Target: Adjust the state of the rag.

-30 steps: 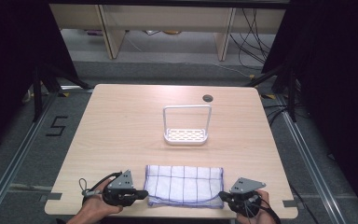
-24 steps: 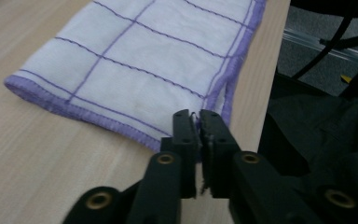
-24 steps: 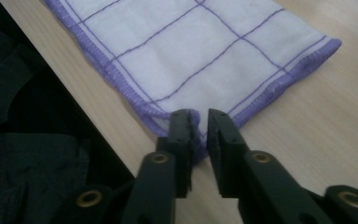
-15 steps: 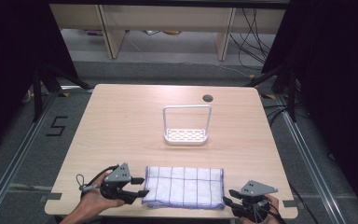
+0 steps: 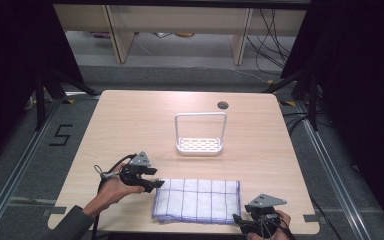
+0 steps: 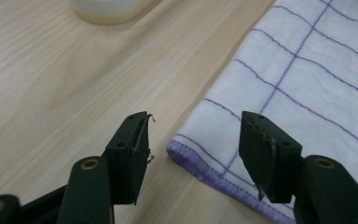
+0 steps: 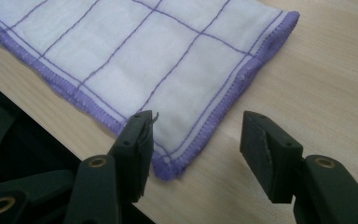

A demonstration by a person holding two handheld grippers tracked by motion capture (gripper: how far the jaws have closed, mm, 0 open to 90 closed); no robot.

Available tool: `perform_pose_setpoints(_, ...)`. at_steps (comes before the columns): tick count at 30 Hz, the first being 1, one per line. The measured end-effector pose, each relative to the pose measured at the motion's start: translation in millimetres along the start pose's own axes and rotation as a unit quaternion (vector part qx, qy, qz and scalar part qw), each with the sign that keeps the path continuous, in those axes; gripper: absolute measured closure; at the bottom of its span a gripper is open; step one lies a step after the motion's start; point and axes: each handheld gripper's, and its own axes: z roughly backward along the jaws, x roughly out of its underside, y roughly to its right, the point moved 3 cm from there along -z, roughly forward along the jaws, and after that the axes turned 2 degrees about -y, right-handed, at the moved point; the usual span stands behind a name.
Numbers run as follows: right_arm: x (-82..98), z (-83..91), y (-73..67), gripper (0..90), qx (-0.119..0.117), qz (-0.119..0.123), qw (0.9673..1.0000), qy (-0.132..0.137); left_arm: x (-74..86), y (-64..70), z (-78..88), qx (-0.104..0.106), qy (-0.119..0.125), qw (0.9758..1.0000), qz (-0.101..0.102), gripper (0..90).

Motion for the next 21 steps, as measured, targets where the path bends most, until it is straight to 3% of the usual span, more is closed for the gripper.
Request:
perform_pose_setpoints(1,0.4,-0.4,-1.1,45.3,0.004,0.007,1.0,-0.002,-0.4,0.0,-4.0,0.0,0.007,0.9998,0.016,42.3)
perform_pose_setpoints(2,0.9,-1.1,-2.9,45.3,0.004,0.008,1.0,-0.005,0.1,-3.6,-5.0,0.001,-0.005,1.0,0.004,42.2)
perform_pose_setpoints(3,1.5,-2.1,-4.1,45.8,0.003,0.015,0.9999,-0.004,-0.1,-3.7,-8.3,0.001,0.003,0.9999,0.017,42.2)
perform_pose_setpoints(6,2.8,-5.3,-7.7,47.7,0.011,0.037,0.9992,-0.013,1.3,-5.2,-11.5,0.007,-0.014,0.9999,0.001,44.8)
perform_pose_setpoints(7,3.5,-5.9,-9.3,48.6,0.014,0.039,0.9989,-0.024,1.3,-2.8,-13.9,0.007,-0.006,0.9999,0.008,46.1)
perform_pose_setpoints(8,4.0,-7.3,-9.2,49.6,0.016,0.045,0.9985,-0.025,2.0,-4.5,-12.8,0.007,-0.022,0.9997,-0.012,47.4)
perform_pose_setpoints(10,4.3,-8.1,-9.9,51.9,0.016,0.044,0.9986,-0.025,2.4,-1.0,-15.7,0.006,-0.014,0.9998,-0.008,50.0)
perform_pose_setpoints(12,4.2,-8.1,-10.1,54.9,0.011,0.047,0.9985,-0.024,3.6,-4.2,-12.3,0.009,-0.041,0.9982,-0.043,55.7)
perform_pose_setpoints(13,4.4,-7.7,-10.0,56.1,0.011,0.049,0.9984,-0.026,3.3,0.5,-15.6,0.01,-0.017,0.9997,-0.017,57.8)
perform_pose_setpoints(14,4.4,-7.6,-10.1,59.6,0.01,0.052,0.9982,-0.027,4.5,-2.3,-12.7,0.012,-0.044,0.9978,-0.048,60.6)
perform_pose_setpoints(15,4.4,-7.8,-9.6,63.3,0.009,0.062,0.9977,-0.025,4.3,1.6,-15.6,0.013,-0.024,0.9993,-0.025,63.7)
perform_pose_setpoints(18,3.4,-9.1,-9.2,75.5,0.004,0.074,0.9971,-0.018,5.4,4.8,-16.2,0.023,-0.024,0.9991,-0.025,75.4)
perform_pose_setpoints(21,2.5,-9.1,-7.6,82.2,-0.012,0.073,0.997,-0.026,6.6,9.7,-13.2,0.023,-0.033,0.9982,-0.043,83.0)
